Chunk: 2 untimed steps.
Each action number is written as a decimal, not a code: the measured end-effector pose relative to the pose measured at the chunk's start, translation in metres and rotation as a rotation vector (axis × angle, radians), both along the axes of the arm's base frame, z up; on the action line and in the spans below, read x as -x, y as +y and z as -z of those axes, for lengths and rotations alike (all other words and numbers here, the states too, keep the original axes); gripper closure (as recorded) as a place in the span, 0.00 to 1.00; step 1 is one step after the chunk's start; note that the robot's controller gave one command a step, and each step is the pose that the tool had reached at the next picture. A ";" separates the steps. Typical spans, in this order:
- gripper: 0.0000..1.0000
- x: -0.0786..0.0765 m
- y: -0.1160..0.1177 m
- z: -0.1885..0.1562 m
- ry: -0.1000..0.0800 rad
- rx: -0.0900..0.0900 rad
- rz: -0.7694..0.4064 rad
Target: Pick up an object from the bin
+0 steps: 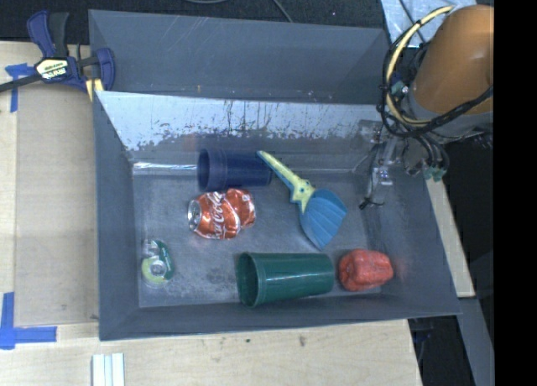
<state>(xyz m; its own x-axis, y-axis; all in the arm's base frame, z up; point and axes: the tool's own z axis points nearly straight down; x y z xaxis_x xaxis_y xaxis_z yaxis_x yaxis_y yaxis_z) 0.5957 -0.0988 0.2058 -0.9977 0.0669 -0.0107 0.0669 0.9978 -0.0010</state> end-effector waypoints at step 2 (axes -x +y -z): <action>0.00 0.007 0.039 0.045 -0.012 0.004 -0.036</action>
Offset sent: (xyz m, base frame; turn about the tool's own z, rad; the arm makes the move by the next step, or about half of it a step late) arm 0.0110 0.0727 -0.0903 -0.0682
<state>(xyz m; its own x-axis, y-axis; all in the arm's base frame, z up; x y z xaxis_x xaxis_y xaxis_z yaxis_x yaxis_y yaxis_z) 0.5891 -0.0597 0.1604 -0.9993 0.0309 -0.0226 0.0310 0.9995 -0.0040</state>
